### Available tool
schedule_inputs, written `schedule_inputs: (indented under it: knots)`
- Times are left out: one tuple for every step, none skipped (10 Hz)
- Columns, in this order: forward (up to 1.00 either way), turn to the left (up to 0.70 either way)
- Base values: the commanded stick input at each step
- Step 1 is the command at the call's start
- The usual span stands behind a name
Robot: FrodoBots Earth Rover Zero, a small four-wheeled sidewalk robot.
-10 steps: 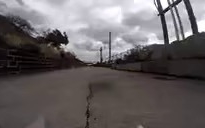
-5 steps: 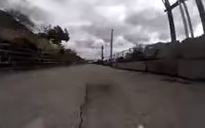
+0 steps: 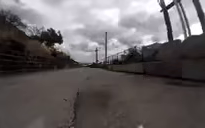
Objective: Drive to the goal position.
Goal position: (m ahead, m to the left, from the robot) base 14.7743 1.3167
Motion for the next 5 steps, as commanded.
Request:
schedule_inputs:
  knots:
    - [1.0,0.0]
    - [1.0,0.0]
    - [1.0,0.0]
    - [1.0,0.0]
    - [1.0,0.0]
